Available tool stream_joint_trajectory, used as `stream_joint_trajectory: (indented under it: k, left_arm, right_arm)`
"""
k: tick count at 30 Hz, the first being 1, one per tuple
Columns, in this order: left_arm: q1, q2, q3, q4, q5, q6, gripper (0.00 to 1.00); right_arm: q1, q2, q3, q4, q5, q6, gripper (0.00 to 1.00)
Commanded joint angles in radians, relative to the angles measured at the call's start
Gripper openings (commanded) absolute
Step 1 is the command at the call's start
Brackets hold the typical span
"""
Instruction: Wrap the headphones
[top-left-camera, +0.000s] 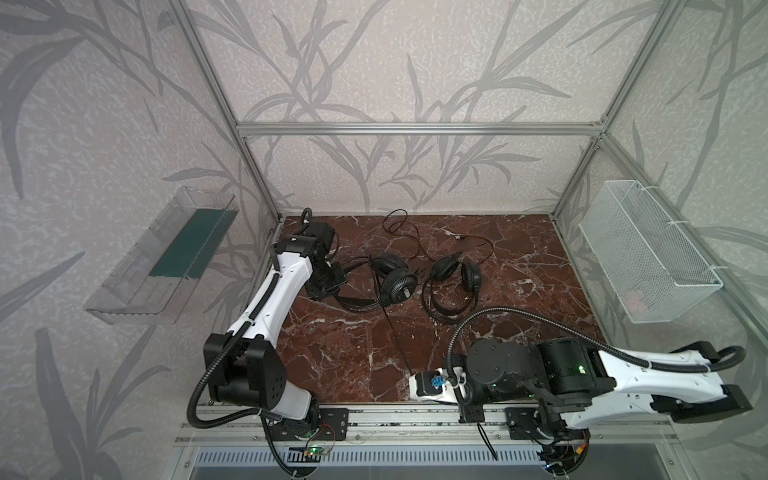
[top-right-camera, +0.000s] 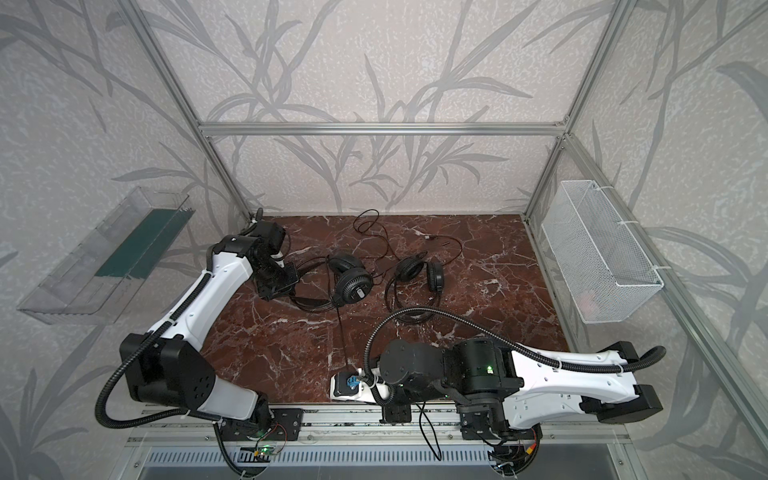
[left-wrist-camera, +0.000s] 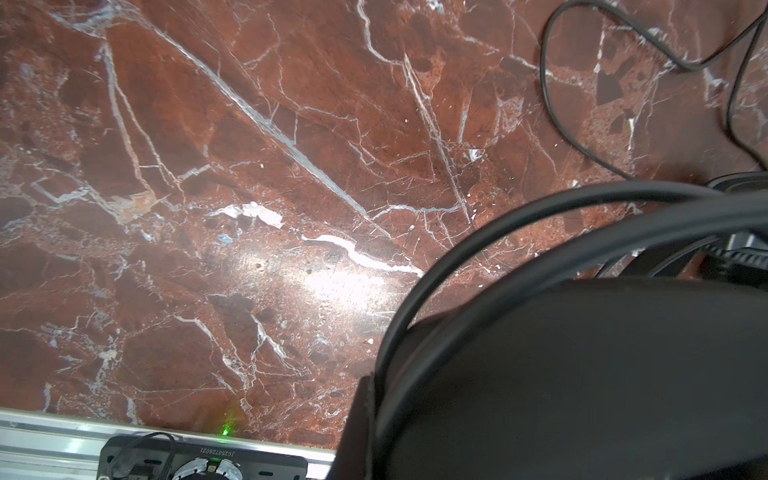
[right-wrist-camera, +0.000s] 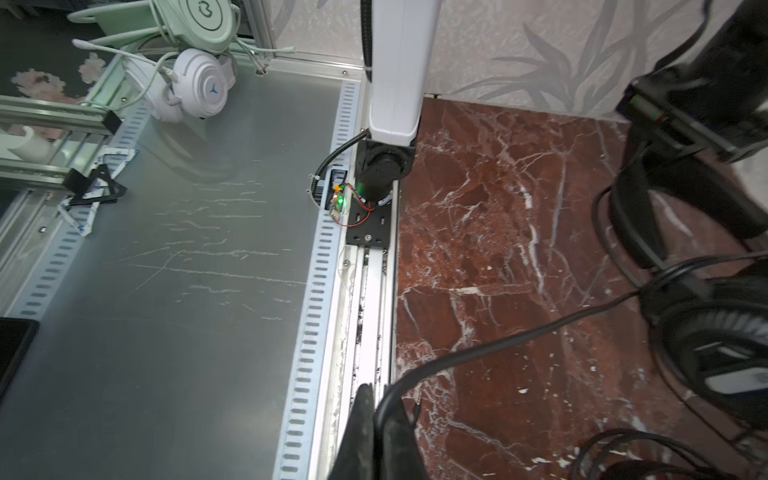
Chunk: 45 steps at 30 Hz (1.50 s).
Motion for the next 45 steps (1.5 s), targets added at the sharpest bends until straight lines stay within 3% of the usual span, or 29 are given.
stream_joint_trajectory:
  k: [1,9,11,16,21,25,31,36,40,45]
  left_arm:
    - [-0.024,-0.004,-0.025,0.119,-0.100,-0.036,0.00]
    - [-0.113,-0.076,-0.151,0.127,-0.138,-0.005,0.00]
    - [-0.125,-0.109,-0.180,0.132,-0.134,0.013,0.00]
    - [-0.162,-0.212,-0.251,0.144,-0.130,0.057,0.00]
    - [-0.203,-0.294,-0.302,0.145,-0.060,0.094,0.00]
    - [-0.236,-0.376,-0.344,0.132,-0.028,0.123,0.00]
    - [-0.273,-0.466,-0.382,0.127,0.075,0.128,0.00]
    - [-0.294,-0.509,-0.384,0.118,0.134,0.146,0.00]
    - [-0.330,-0.527,-0.389,0.124,0.166,0.151,0.00]
    - [-0.365,-0.537,-0.388,0.127,0.172,0.156,0.00]
  right_arm:
    - [0.036,0.052,0.141,-0.083,0.061,-0.172,0.00]
    - [0.028,0.206,0.343,-0.099,0.383,-0.454,0.00]
    - [-0.006,0.225,0.375,-0.094,0.401,-0.504,0.00]
    - [-0.139,0.254,0.470,-0.085,0.234,-0.525,0.00]
    - [-0.211,0.337,0.595,-0.122,0.206,-0.581,0.00]
    - [-0.345,0.349,0.686,-0.142,0.042,-0.509,0.00]
    - [-0.367,0.420,0.759,-0.169,0.072,-0.580,0.00]
    - [-0.466,0.468,0.795,-0.169,-0.003,-0.547,0.00]
    - [-0.527,0.531,0.839,-0.149,-0.043,-0.535,0.09]
    - [-0.594,0.637,0.886,-0.143,-0.074,-0.493,0.12]
